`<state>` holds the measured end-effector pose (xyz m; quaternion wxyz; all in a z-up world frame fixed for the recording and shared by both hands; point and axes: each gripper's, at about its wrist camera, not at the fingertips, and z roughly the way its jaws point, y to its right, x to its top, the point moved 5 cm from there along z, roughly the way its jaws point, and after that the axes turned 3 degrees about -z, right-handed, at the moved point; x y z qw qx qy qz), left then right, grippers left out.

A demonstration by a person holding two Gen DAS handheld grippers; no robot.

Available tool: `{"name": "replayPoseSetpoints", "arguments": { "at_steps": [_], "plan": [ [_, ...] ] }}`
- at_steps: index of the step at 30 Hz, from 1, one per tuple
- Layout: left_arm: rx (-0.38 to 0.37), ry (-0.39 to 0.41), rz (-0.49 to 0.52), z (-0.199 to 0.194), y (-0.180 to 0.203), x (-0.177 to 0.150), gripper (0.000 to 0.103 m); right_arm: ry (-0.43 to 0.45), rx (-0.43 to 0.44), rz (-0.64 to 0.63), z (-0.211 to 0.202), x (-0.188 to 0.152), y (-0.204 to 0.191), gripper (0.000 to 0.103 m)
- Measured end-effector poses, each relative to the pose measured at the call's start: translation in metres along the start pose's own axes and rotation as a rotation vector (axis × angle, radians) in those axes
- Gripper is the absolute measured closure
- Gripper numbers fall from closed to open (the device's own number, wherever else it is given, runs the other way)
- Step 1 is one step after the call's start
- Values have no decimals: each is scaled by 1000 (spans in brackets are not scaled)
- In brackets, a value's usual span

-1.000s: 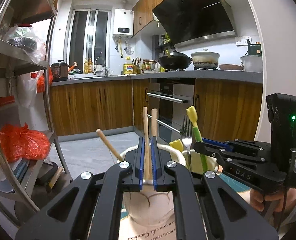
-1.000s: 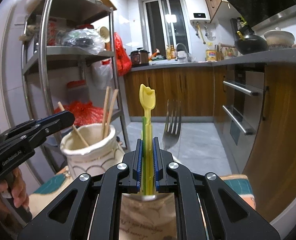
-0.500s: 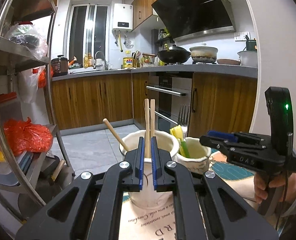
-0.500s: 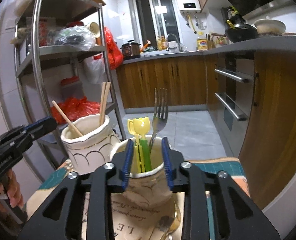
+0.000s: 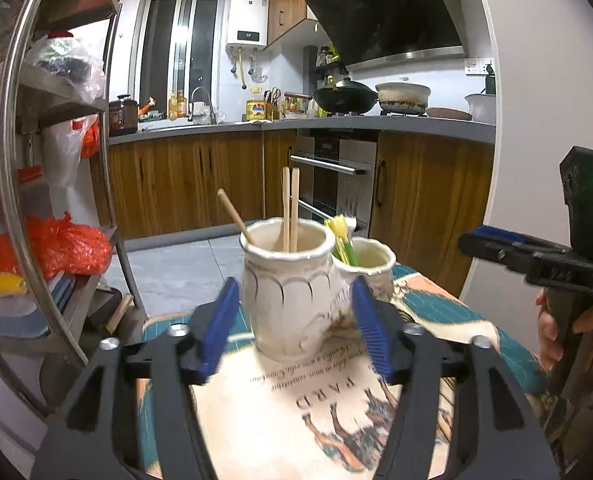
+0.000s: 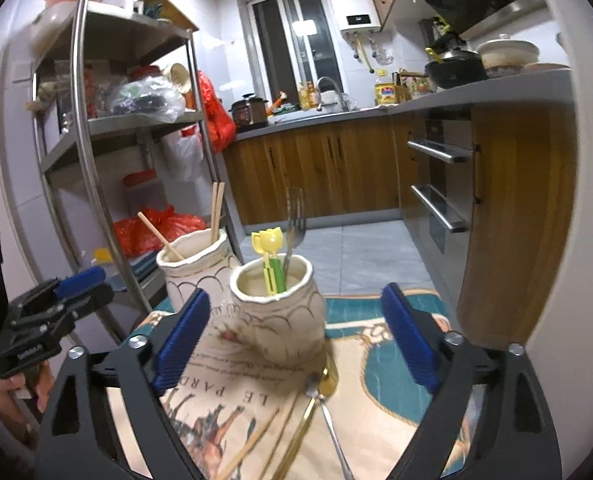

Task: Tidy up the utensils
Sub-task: 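Open and withdraw both tools from the ceramic holder, then grasp the gold fork with the right tool while the left tool grasps a chopstick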

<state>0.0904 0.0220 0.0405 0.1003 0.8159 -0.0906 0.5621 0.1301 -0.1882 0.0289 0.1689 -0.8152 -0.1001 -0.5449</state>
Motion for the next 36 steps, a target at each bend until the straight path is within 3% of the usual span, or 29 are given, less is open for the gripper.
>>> {"name": "replayPoseSetpoints", "arguments": {
  "at_steps": [10, 15, 22, 27, 36],
  "plan": [
    [5, -8, -8, -21, 6, -24, 6, -18, -50, 48, -23, -21, 13, 6],
    [-16, -15, -52, -26, 4, -31, 6, -56, -63, 58, -25, -34, 13, 6],
    [6, -125, -49, -5, 6, -58, 6, -157, -115, -18, -15, -55, 5, 5],
    [-1, -161, -38, 2, 11, -66, 6, -233, -133, -70, -1, -68, -3, 5],
    [2, -226, -56, 13, 12, -74, 6, -322, -139, -25, 24, -81, -1, 8]
  ]
}}
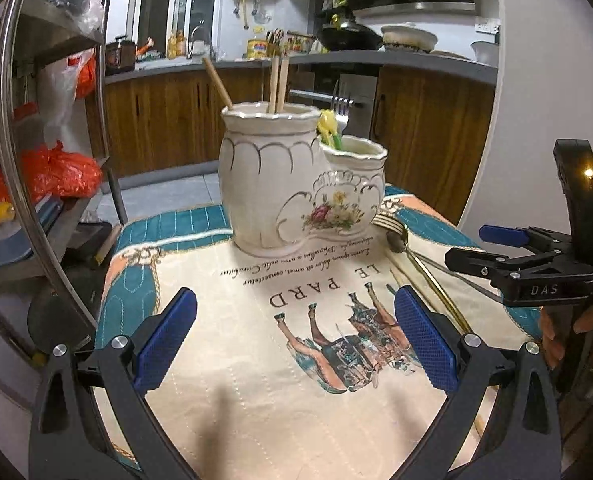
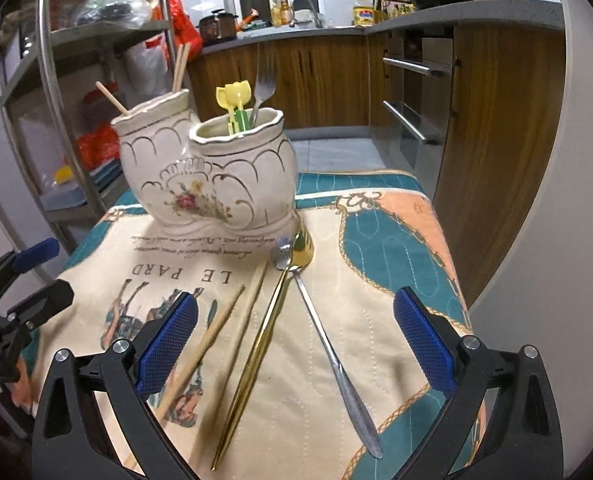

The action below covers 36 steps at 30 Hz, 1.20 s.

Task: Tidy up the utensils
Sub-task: 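Grasp the gold fork with the right tool while the left tool grasps a chopstick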

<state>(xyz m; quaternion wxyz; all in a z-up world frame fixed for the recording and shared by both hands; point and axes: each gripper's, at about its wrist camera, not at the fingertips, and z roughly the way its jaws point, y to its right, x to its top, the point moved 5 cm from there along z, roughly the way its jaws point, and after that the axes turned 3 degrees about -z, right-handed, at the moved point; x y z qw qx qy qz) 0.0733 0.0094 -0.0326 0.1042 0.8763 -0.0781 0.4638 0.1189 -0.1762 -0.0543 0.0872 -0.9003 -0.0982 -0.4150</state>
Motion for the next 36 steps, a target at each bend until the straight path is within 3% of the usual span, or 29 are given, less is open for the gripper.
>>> {"name": "replayPoseSetpoints", "arguments": {
  "at_steps": [2, 6, 9, 12, 23, 29, 33, 36],
  "plan": [
    [-9, -13, -4, 3, 1, -1, 6, -16, -8, -4, 4, 0, 0, 11],
    [-22, -19, 12, 3, 7, -3, 6, -76, 3, -18, 16, 1, -6, 48],
    [-26, -21, 19, 5, 10, -3, 6, -117, 33, -24, 26, 0, -13, 67],
    [-27, -21, 18, 5, 11, -3, 6, -138, 22, -50, 33, 1, -19, 79],
    [-12, -19, 38, 6, 16, -4, 6, -206, -2, -66, 49, -3, -24, 86],
    [-2, -15, 66, 5, 21, -5, 6, -206, -9, -53, 58, 4, -22, 86],
    [-9, -19, 84, 5, 26, -5, 6, -194, -4, -36, 60, 6, -19, 92],
    [-17, -58, 107, 9, 34, -6, 6, -181, 22, -10, 56, 6, -14, 93]
  ]
}}
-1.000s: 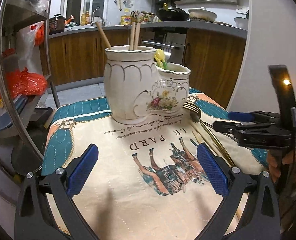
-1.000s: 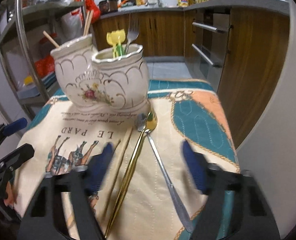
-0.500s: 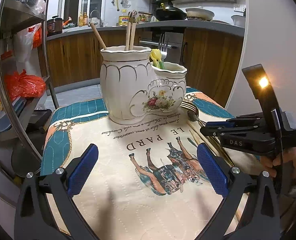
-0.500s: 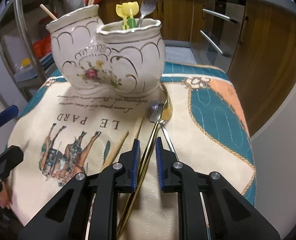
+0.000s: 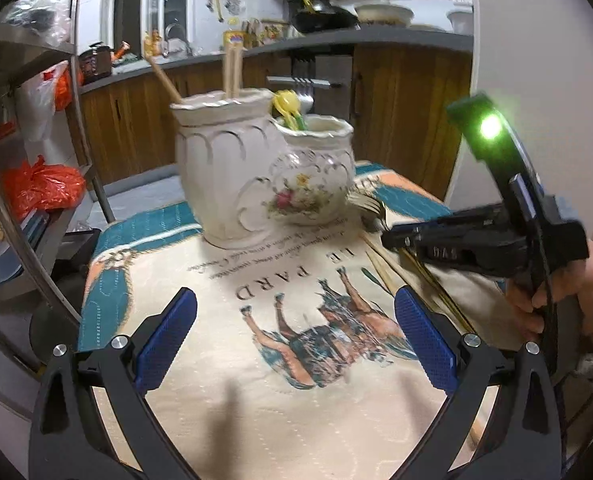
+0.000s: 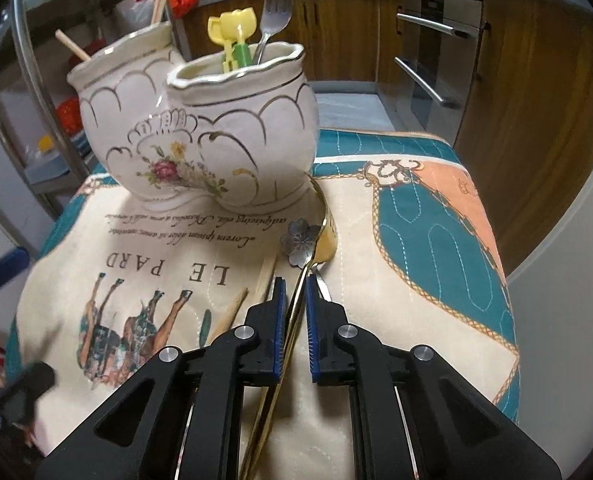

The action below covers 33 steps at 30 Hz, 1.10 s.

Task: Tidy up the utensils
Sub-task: 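Grasp the gold fork with the right tool while the left tool grasps a chopstick, then lift and carry the gold fork with the right tool while the left tool carries the chopstick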

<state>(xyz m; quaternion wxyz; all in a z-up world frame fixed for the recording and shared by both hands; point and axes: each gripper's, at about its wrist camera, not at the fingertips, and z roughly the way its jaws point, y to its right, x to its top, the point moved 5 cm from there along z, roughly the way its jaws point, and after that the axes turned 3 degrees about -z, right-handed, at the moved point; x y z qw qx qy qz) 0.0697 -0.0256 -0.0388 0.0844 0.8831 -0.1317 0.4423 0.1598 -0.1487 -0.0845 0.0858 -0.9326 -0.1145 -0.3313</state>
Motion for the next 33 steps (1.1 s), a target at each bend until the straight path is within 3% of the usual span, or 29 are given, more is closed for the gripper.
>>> {"name": "replayPoseSetpoints", "arguments": {
  "at_steps": [6, 12, 21, 23, 25, 28, 33],
  "plan": [
    [-29, -91, 60, 8, 29, -3, 6, 75, 75, 24, -24, -4, 9, 96],
    [-85, -187, 63, 19, 54, -15, 27, 184, 148, 28, -58, -5, 14, 97],
    [-70, -274, 103, 28, 78, -29, 53, 309, 175, 1, -99, -10, 15, 97],
    [-81, -281, 100, 28, 79, -27, 63, 323, 179, -7, -103, -11, 14, 97],
    [-74, -284, 101, 29, 79, -26, 80, 333, 182, -9, -108, -12, 15, 97],
    [-74, -294, 95, 30, 74, -24, 92, 346, 198, -4, -114, -14, 16, 97],
    [-80, -279, 99, 29, 67, -25, 95, 382, 206, 1, -125, -16, 16, 97]
  ]
}}
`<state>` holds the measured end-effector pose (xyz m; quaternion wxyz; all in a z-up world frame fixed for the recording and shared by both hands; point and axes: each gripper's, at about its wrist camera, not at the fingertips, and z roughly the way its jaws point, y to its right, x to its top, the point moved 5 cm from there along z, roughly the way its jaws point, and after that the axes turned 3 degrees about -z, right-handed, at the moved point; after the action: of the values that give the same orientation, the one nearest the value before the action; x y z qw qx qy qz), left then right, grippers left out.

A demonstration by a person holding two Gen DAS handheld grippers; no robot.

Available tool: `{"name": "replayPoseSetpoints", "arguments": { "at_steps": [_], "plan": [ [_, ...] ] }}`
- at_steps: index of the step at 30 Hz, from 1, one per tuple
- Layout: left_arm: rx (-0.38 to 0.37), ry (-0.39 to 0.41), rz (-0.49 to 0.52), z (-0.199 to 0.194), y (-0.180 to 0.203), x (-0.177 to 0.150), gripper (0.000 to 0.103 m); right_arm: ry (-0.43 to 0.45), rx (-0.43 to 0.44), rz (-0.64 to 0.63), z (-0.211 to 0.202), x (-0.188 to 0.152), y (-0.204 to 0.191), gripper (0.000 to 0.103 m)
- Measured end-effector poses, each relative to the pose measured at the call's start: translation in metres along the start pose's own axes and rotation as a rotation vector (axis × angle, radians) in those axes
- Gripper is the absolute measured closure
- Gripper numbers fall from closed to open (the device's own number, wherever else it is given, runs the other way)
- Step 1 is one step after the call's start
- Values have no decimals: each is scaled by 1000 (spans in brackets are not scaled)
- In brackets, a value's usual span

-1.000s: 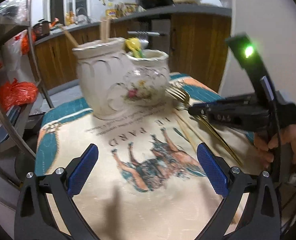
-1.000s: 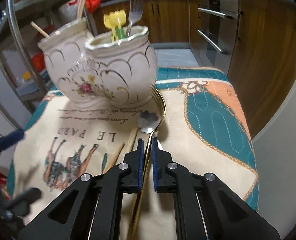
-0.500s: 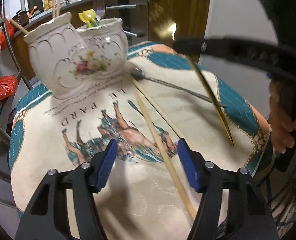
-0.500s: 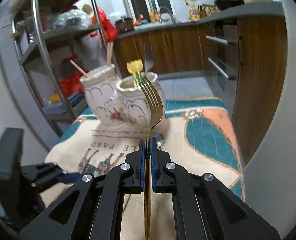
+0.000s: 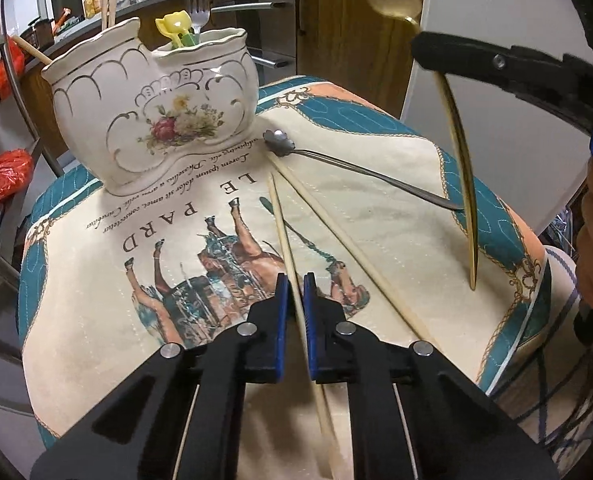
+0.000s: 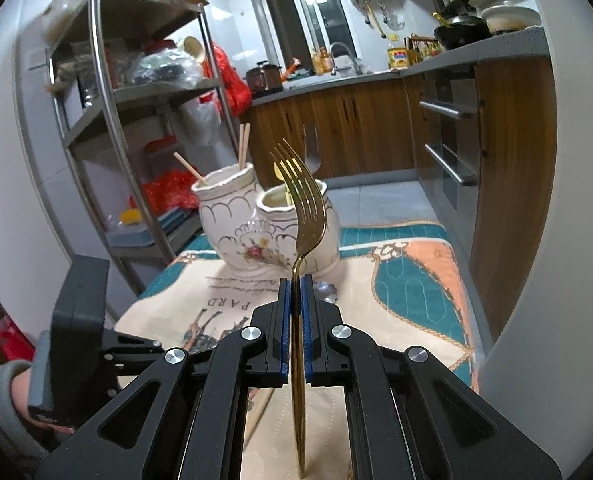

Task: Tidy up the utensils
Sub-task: 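Lift and carry the gold fork with the right tool while the left tool carries the chopstick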

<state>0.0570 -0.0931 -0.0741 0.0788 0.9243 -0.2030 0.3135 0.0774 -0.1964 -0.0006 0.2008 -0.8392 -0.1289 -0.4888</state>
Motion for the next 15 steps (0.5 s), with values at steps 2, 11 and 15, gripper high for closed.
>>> {"name": "replayPoseSetpoints", "arguments": {
  "at_steps": [2, 11, 15],
  "plan": [
    [2, 15, 1, -3, -3, 0, 96, 11, 4, 1, -3, 1, -2, 97],
    [-21, 91, -19, -27, -21, 0, 98, 59, 3, -40, -14, 10, -14, 97],
    [-2, 51, 15, -27, -25, -3, 98, 62, 3, -54, -13, 12, -19, 97]
  ]
}}
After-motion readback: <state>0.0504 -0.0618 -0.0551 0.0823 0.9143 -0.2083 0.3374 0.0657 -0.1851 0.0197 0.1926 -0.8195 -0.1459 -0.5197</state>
